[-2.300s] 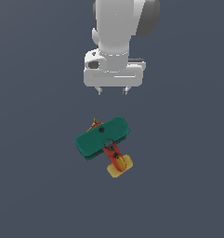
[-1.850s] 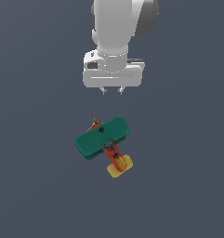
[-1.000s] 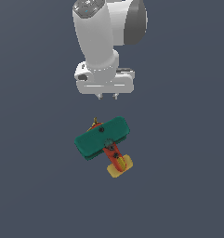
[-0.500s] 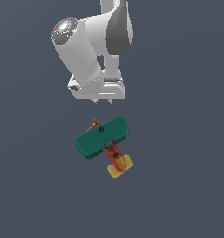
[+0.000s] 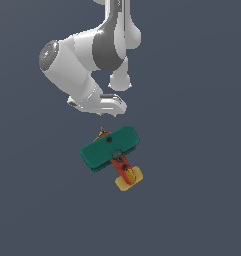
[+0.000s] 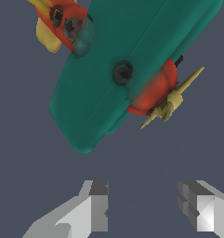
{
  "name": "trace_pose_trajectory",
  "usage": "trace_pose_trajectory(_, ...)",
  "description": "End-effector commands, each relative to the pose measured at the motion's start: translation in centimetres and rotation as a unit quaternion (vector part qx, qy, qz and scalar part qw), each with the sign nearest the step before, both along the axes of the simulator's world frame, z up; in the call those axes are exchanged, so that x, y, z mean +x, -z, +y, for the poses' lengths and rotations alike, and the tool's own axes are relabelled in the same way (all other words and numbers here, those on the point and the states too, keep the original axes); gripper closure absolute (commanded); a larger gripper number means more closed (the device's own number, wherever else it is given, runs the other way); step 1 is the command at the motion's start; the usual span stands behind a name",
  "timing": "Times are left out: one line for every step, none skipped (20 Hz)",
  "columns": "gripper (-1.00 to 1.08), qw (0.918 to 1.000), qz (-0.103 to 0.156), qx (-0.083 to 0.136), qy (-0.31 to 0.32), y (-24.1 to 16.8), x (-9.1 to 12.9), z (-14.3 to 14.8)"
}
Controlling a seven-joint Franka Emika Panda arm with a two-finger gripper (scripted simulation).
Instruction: Pick up the object and move it to a goal position.
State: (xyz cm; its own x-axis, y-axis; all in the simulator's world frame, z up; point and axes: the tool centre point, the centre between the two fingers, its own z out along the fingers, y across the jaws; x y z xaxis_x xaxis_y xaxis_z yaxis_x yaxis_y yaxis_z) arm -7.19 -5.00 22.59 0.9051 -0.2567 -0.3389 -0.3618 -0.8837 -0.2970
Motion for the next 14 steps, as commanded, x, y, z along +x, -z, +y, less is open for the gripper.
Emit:
trace_pose_trajectory(-0.20,0.9997,0.008,0.015,0.015,0.5,0.1,-0.4)
trace_pose_trajectory(-0.20,0.9995,0.011,0.021,0.021,0.7,0.1,-0.6)
trace_pose_trajectory(-0.20,0.9992,0.014,0.027,0.027,0.9,0.2,-0.7)
trace_pose_trajectory(-0.20,0.9988,0.017,0.033,0.033,1.1,0.2,-0.9)
trace_pose_trajectory(-0.20,0.9983,0.019,0.038,0.039,1.3,0.3,-1.1)
trace_pose_trajectory(-0.20,0.9978,0.022,0.044,0.045,1.5,0.3,-1.2)
trace_pose_trajectory(-0.20,0.9972,0.024,0.050,0.051,1.7,0.4,-1.4)
trace_pose_trajectory(-0.20,0.9965,0.027,0.055,0.057,1.9,0.4,-1.6)
trace_pose_trajectory(-0.20,0.9957,0.029,0.061,0.063,2.1,0.5,-1.7)
trace_pose_trajectory(-0.20,0.9950,0.031,0.066,0.068,2.3,0.5,-1.9)
trace_pose_trajectory(-0.20,0.9941,0.033,0.072,0.074,2.5,0.6,-2.1)
trace_pose_trajectory(-0.20,0.9932,0.035,0.077,0.080,2.6,0.7,-2.3)
trace_pose_trajectory(-0.20,0.9922,0.037,0.083,0.085,2.8,0.7,-2.4)
trace_pose_trajectory(-0.20,0.9912,0.038,0.088,0.091,3.0,0.8,-2.6)
